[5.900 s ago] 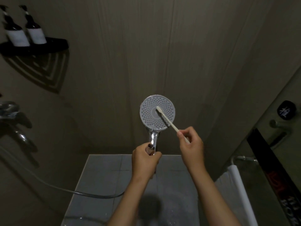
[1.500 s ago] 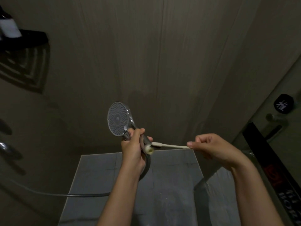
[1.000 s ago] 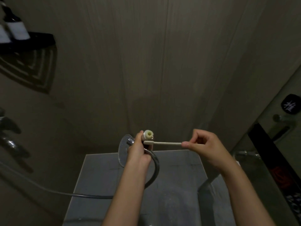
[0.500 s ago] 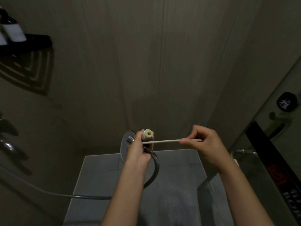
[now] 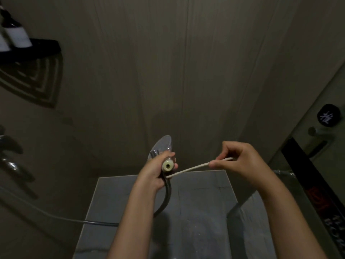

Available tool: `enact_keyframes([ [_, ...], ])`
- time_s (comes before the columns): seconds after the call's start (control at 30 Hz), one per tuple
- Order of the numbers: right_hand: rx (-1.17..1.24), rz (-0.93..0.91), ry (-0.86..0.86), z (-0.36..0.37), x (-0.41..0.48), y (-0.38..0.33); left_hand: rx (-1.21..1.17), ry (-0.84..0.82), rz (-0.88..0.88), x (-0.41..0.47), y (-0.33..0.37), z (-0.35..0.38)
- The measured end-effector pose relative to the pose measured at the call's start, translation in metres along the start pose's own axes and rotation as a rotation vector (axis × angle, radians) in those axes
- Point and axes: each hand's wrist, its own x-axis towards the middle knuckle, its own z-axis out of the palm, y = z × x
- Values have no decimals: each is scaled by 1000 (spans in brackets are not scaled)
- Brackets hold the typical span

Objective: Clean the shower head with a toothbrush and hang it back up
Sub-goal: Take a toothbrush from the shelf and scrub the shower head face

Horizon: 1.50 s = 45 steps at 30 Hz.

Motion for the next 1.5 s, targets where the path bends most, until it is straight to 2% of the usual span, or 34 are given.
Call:
enact_keyframes([
  [0.23,-7,2,18,-13,-6,-14,174,-20,10,-3,1,-5],
  [0.37,-34,-8,-51,-9,-3,-15,114,-24,25,-2,-2,-3],
  [0.6,112,31,32,-15,-12,-10,40,-3,-39,4,-3,-8],
  [0.87,90,81,-59,-3,-8,-3,-24,-20,-73,4,-10,-4],
  [1.07,161,68,93,-4,-6,5,4,13,-39,6,-11,-5],
  [1.23,185,108,-96,-2,-9,4,5,14,-33,8,-10,-6],
  [1.3,165,105,-67,0,-8,6,18,20,-23,8,-11,-6],
  [1.4,177,83,97,-2,-4,11,74,43,49,6,-15,-4],
  [1.5,178,92,211,-7,-1,19,322,127,324,6,-28,-2],
])
